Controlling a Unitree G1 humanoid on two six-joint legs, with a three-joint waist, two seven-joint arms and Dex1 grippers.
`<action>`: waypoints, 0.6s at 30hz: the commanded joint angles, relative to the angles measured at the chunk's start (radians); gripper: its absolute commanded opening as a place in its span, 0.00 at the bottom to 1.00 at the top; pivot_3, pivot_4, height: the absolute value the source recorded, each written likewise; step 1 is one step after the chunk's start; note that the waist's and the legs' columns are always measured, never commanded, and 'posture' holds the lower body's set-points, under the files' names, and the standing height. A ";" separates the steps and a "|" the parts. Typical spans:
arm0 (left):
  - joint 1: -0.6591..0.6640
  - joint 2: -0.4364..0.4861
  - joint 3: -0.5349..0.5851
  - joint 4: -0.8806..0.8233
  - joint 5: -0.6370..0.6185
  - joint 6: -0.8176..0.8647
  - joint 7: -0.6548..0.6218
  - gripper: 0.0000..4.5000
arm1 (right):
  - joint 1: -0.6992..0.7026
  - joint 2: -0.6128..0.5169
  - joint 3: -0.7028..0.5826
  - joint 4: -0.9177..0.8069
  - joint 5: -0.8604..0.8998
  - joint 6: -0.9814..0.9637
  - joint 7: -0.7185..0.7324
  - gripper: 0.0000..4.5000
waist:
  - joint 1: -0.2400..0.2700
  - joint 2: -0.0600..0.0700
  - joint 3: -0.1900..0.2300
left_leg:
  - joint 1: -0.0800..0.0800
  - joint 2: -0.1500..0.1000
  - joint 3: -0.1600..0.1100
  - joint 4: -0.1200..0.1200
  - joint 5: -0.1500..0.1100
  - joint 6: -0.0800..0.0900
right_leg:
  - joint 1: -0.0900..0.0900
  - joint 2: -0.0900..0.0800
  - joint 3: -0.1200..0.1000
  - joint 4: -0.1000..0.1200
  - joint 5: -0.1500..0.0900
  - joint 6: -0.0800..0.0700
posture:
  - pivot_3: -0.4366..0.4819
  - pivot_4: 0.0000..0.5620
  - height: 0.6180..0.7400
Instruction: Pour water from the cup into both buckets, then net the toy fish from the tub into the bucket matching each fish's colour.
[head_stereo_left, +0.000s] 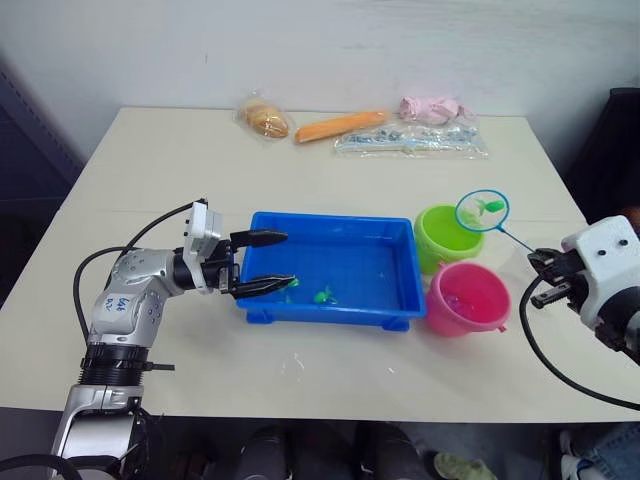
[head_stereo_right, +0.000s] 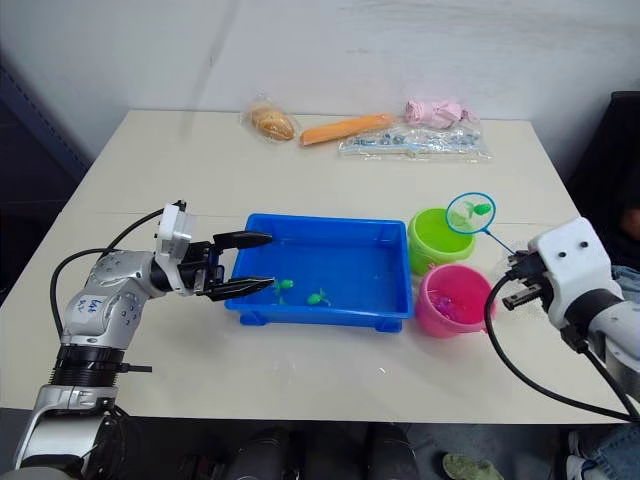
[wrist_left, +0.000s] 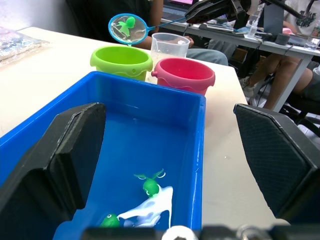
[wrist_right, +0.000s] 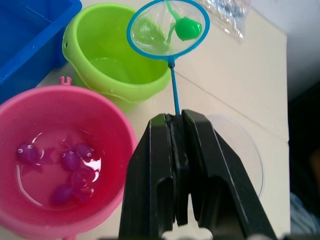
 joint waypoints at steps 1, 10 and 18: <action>-0.015 -0.001 0.016 -0.057 -0.018 0.013 0.019 0.98 | 0.038 -0.036 0.075 0.024 -0.262 -0.151 0.067 0.00 | 0.000 0.000 0.000 | 0.000 0.000 0.000 0.000 0.000 0.000 | 0.000 0.000 0.000 0.000 0.000 0.000 | 0.48 0.27 1.00; -0.020 -0.004 0.013 -0.073 -0.018 0.026 0.031 0.98 | 0.082 -0.120 0.179 0.110 -0.689 -0.400 0.082 0.00 | 0.000 0.000 0.000 | 0.000 -0.001 0.000 0.000 0.000 0.000 | 0.000 0.000 0.000 0.000 0.000 0.000 | 0.48 0.27 1.00; -0.032 -0.007 0.010 -0.071 -0.014 0.030 0.038 0.98 | 0.086 -0.147 0.219 0.184 -0.900 -0.577 0.143 0.00 | -0.001 0.000 0.000 | 0.000 -0.001 0.000 0.000 0.001 -0.002 | 0.000 0.000 0.000 0.000 0.000 0.000 | 0.48 0.27 1.00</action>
